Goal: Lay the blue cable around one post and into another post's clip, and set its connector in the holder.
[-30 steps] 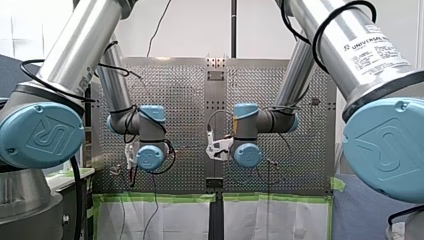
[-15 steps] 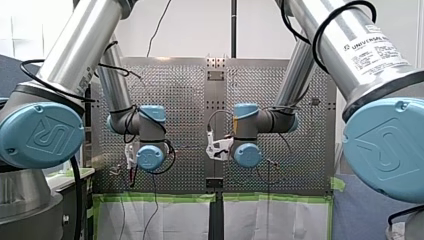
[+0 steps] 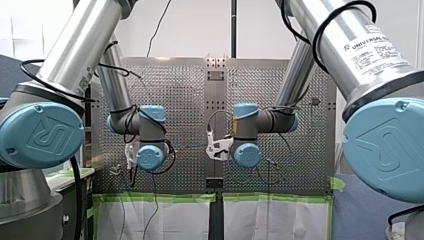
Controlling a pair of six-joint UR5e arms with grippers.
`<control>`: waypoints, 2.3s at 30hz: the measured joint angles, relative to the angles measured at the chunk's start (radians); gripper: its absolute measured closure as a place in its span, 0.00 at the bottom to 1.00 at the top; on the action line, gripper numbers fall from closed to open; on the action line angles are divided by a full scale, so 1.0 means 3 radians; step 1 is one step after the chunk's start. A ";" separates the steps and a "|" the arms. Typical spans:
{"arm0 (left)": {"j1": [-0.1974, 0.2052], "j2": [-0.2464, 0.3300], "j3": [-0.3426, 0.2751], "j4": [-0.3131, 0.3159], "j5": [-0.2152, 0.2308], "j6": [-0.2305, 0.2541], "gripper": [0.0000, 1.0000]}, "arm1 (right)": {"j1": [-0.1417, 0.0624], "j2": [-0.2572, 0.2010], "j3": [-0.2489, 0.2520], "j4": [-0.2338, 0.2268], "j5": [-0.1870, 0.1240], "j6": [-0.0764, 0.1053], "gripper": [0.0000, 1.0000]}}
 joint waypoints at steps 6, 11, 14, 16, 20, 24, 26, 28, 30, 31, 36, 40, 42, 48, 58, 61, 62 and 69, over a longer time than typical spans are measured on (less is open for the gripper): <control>0.0000 0.0000 0.0000 0.0000 0.0000 0.0000 1.00 | 0.0000 0.0000 0.0000 0.0000 0.0000 0.0000 1.00; 0.0000 0.0000 0.0000 0.0000 0.0000 0.0000 1.00 | 0.0000 0.0000 0.0000 0.0000 0.0000 0.0000 1.00; 0.0000 0.0000 0.0000 0.0000 0.0000 0.0000 1.00 | 0.0000 0.0000 0.0000 0.0000 0.0000 0.0000 1.00; 0.0000 0.0000 0.0000 0.0000 0.0000 0.0000 1.00 | 0.0000 0.0000 0.0000 0.0000 0.0000 0.0000 1.00; 0.0000 0.0000 0.0000 0.0000 0.0000 0.0000 1.00 | 0.0000 0.0000 0.0000 0.0000 0.0000 0.0000 1.00; 0.0000 0.0000 0.0000 0.0000 0.0000 0.0000 1.00 | 0.0000 0.0000 0.0000 0.0000 0.0000 0.0000 1.00; 0.0000 0.0000 0.0000 0.0000 0.0000 0.0000 1.00 | 0.0000 0.0000 0.0000 0.0000 0.0000 0.0000 1.00; 0.0000 0.0000 0.0000 0.0000 0.0000 0.0000 1.00 | 0.0000 0.0000 0.0000 0.0000 0.0000 0.0000 1.00; 0.0000 0.0000 0.0000 0.0000 0.0000 0.0000 1.00 | 0.0000 0.0000 0.0000 0.0000 0.0000 0.0000 1.00; 0.0000 0.0000 0.0000 0.0000 0.0000 0.0000 1.00 | 0.0000 0.0000 0.0000 0.0000 0.0000 0.0000 1.00; 0.0000 0.0000 0.0000 0.0000 0.0000 0.0000 1.00 | 0.0000 0.0000 0.0000 0.0000 0.0000 0.0000 1.00; 0.0000 0.0000 0.0000 0.0000 0.0000 0.0000 1.00 | 0.0000 0.0000 0.0000 0.0000 0.0000 0.0000 1.00; 0.0000 0.0000 0.0000 0.0000 0.0000 0.0000 1.00 | 0.0000 0.0000 0.0000 0.0000 0.0000 0.0000 1.00; 0.0000 0.0000 0.0000 0.0000 0.0000 0.0000 1.00 | 0.0000 0.0000 0.0000 0.0000 0.0000 0.0000 1.00; 0.0000 0.0000 0.0000 0.0000 0.0000 0.0000 0.97 | 0.0000 0.0000 0.0000 0.0000 0.0000 0.0000 1.00; 0.0000 0.0000 0.0000 0.0000 0.0000 0.0000 0.97 | 0.0000 0.0000 0.0000 0.0000 0.0000 0.0000 1.00; 0.0000 0.0000 0.0000 0.0000 0.0000 0.0000 0.97 | 0.0000 0.0000 0.0000 0.0000 0.0000 0.0000 1.00; 0.0001 0.0000 0.0000 0.0000 0.0000 -0.0002 0.97 | -0.0001 0.0000 0.0000 0.0003 -0.0001 0.0000 1.00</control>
